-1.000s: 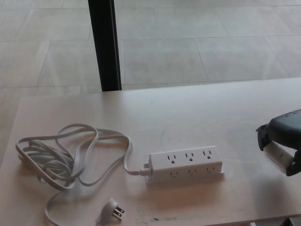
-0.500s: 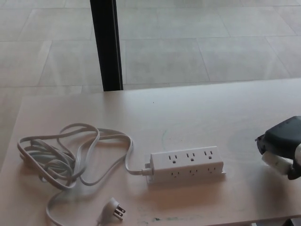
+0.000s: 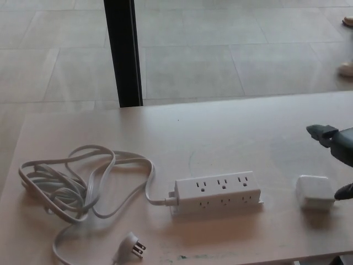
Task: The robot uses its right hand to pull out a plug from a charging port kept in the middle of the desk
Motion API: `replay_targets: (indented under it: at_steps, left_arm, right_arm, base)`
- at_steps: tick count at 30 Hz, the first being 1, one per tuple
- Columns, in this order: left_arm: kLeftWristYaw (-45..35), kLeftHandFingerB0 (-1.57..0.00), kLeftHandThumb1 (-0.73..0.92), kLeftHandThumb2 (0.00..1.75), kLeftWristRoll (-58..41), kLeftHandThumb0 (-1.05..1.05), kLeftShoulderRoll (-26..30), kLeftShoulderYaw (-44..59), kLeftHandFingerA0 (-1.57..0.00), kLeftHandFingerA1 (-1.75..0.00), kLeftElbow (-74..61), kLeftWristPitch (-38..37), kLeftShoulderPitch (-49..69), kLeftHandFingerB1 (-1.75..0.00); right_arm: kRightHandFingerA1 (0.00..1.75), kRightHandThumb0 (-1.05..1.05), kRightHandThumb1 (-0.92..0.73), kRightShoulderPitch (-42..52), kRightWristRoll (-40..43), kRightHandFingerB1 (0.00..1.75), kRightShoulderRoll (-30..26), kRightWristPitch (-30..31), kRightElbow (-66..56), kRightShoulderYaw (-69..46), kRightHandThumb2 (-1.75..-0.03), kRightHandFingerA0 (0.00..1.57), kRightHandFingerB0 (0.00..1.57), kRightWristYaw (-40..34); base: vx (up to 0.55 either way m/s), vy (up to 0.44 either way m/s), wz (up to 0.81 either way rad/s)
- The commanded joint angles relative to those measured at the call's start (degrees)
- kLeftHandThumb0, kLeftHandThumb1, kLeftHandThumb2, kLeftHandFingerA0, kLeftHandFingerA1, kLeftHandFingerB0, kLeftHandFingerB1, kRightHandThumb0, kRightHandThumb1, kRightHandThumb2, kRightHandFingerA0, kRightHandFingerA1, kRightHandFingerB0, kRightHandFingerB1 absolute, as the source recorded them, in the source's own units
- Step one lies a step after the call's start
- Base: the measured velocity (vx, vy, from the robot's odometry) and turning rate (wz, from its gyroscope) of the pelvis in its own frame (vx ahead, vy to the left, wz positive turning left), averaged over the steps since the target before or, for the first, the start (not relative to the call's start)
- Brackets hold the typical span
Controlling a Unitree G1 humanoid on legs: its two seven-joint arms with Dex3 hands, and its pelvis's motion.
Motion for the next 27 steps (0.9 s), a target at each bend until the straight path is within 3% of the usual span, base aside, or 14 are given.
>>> replay_targets:
  at_steps: [1,6,8,9,10,12,15,16,20,21,22,24,26,27]
  left_arm:
    - [0.0,-1.01,0.85,0.67,-1.0,-1.05,1.0,0.5,-1.07,-0.62,0.5,-0.7,-0.1,-0.52]
    - [-0.1,-0.98,0.84,0.66,-1.0,-1.05,1.1,0.5,-1.04,-0.63,-0.7,-0.1,0.5,-0.52]
    - [-0.3,-0.96,0.59,1.17,-1.1,-1.05,1.1,0.6,-1.02,-0.63,-0.4,-0.2,0.4,-0.56]
    - [-0.3,-0.98,0.84,0.66,-1.0,-1.05,1.8,0.6,-1.04,-0.63,-0.6,-0.2,0.6,-0.53]
    - [-0.4,-0.96,0.58,1.14,-1.0,-1.04,1.8,0.7,-1.04,-0.65,-0.4,-0.4,0.5,-0.56]
    - [-0.5,-0.99,0.84,0.66,-1.1,-1.05,1.9,0.8,-1.06,-0.63,-0.4,-0.6,0.8,-0.53]
    - [-0.6,-0.95,0.58,1.15,-1.1,-1.02,2.0,0.8,-0.99,-0.64,0.0,-0.3,0.6,-0.57]
    - [-0.8,-0.98,0.84,0.66,-1.3,-1.05,1.9,0.9,-1.03,-0.63,0.0,-0.3,0.6,-0.52]
    - [-0.9,-0.98,0.84,0.67,-0.9,-1.05,2.4,0.7,-1.03,-0.63,-0.2,-0.3,1.1,-0.53]
    - [-0.9,-0.98,0.84,0.65,-0.9,-1.05,2.4,0.6,-1.04,-0.63,-0.3,-0.3,1.0,-0.52]
    - [-1.0,-0.96,0.57,1.16,-0.9,-1.05,2.5,0.6,-1.00,-0.63,-0.2,0.1,0.9,-0.56]
    - [-1.0,-0.98,0.83,0.66,-1.3,-1.05,2.1,0.9,-1.01,-0.63,-0.4,0.2,0.9,-0.53]
    - [-0.9,-0.95,0.57,1.15,-1.3,-1.04,2.1,0.9,-1.01,-0.66,-0.5,0.2,1.0,-0.57]
    - [-0.8,-0.96,0.83,0.66,-1.3,-1.05,2.1,0.9,-1.02,-0.64,-0.6,0.3,1.1,-0.54]
  right_arm:
    - [1.35,-0.76,-0.47,2.8,10.5,0.00,-2.4,-1.6,-0.8,-8.4,-0.57,0.78,0.00,3.1]
    - [1.22,-0.76,-0.45,9.4,18.5,0.25,-7.2,-2.7,-3.0,-20.7,-0.83,1.00,0.06,3.1]
    - [1.22,-0.74,-0.58,11.7,20.7,0.24,-8.2,-3.5,-3.3,-24.9,-0.59,0.99,0.09,2.6]
    - [1.11,-0.72,-0.49,14.9,26.7,0.39,-8.6,-5.0,-1.6,-33.0,-0.85,1.05,0.06,1.2]
    - [1.11,-0.66,-0.63,16.7,28.3,0.29,-9.1,-4.8,-1.8,-36.7,-0.59,1.04,0.11,0.8]
    - [1.12,-0.74,-0.67,20.1,30.8,0.33,-9.8,-1.0,-2.6,-44.6,-0.60,1.05,0.09,0.6]
    - [1.17,-0.98,-0.69,26.3,35.6,0.68,-10.4,0.6,1.9,-58.8,-0.63,1.14,0.00,-3.7]
    - [1.19,-1.03,-0.55,27.7,37.2,0.64,-10.7,-1.5,5.1,-61.9,-0.77,1.22,0.00,-5.4]
    - [1.17,-1.05,-0.52,29.3,44.0,0.53,-7.0,3.3,7.4,-72.8,-0.99,1.27,0.00,-7.6]
    - [1.03,-1.02,-0.64,28.9,47.3,0.59,-4.6,6.0,7.0,-77.6,-0.61,1.28,0.00,-9.6]
    - [1.03,-0.96,-0.67,29.2,49.2,0.50,-2.1,7.0,5.0,-80.6,-0.61,1.25,0.00,-11.3]
    - [1.14,-0.99,-0.54,30.0,52.9,0.39,0.7,4.0,9.5,-84.3,-0.83,1.08,0.00,-15.4]
    - [1.10,-0.95,-0.68,29.7,53.3,0.44,1.5,4.1,9.8,-85.2,-0.60,1.11,0.00,-15.7]
    - [1.05,-0.93,-0.67,28.8,55.7,0.48,3.5,5.1,10.3,-87.1,-0.60,1.08,0.00,-16.8]
  base:
    - [0.00,0.000,0.00]
    - [0.00,0.000,0.00]
    - [0.00,0.000,0.00]
    - [0.00,0.000,0.00]
    - [0.00,0.000,0.00]
    - [0.00,0.000,0.00]
    - [0.00,0.000,0.00]
    - [0.00,0.000,0.00]
    - [0.00,0.000,0.00]
    - [0.00,0.000,0.00]
    - [0.00,0.000,0.00]
    - [0.00,0.000,0.00]
    - [0.00,0.000,0.00]
    - [0.00,0.000,0.00]
